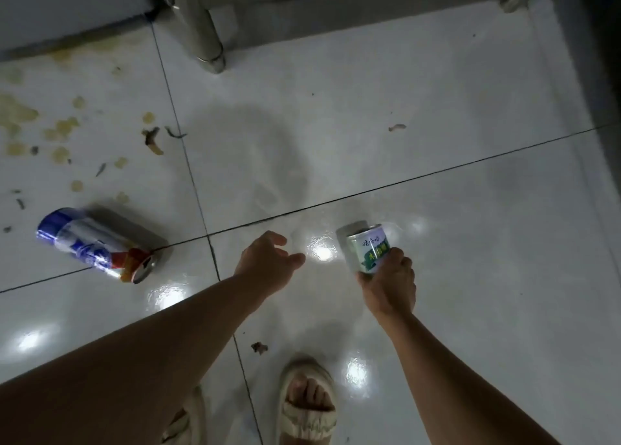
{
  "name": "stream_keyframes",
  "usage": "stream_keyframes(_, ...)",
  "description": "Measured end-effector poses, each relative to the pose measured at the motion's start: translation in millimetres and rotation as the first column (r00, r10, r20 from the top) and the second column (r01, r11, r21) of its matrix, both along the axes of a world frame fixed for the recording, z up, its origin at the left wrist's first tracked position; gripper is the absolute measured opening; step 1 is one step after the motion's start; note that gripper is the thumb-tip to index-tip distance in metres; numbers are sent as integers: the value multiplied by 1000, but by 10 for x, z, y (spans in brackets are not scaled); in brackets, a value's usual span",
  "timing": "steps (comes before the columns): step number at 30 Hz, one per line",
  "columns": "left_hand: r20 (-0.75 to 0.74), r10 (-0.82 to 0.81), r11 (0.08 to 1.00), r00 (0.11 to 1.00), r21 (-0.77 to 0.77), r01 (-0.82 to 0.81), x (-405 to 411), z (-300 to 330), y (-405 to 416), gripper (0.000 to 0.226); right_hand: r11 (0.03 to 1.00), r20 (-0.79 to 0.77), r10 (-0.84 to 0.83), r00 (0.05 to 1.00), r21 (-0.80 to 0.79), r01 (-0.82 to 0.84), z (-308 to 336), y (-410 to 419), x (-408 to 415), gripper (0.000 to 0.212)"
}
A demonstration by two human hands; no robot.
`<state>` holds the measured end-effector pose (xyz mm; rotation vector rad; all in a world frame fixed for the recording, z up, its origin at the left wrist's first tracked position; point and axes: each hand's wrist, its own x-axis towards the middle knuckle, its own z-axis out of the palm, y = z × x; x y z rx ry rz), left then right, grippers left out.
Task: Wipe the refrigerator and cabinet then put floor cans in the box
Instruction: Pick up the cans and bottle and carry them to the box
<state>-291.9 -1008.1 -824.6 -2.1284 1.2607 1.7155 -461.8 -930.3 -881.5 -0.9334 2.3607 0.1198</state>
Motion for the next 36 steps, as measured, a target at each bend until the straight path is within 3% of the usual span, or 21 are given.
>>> stream_keyframes(11, 79, 327, 943, 942, -91, -319, 1322, 593, -93, 44, 968, 131, 245, 961, -86, -235, 837, -679, 1511, 62)
stream_keyframes(15, 233, 502, 864, 833, -190, -467, 1818, 448, -72, 45, 946, 186, 320, 929, -123, -301, 811, -834, 2053, 60)
stream_keyframes(19, 301, 622, 783, 723, -229, -578, 2089, 83, -60, 61, 897, 190, 437, 879, -165, -411, 604, -904, 2381, 68)
stream_keyframes(30, 136, 829, 558, 543, -271, -784, 2228, -936, -148, 76, 782, 58, 598, 799, -261, -566, -31, -982, 2546, 69)
stream_keyframes(36, 130, 841, 542, 526, -233, -808, 2253, -859, -170, 70, 785, 42, 599, 799, -226, -577, 57, -1087, 2489, 69)
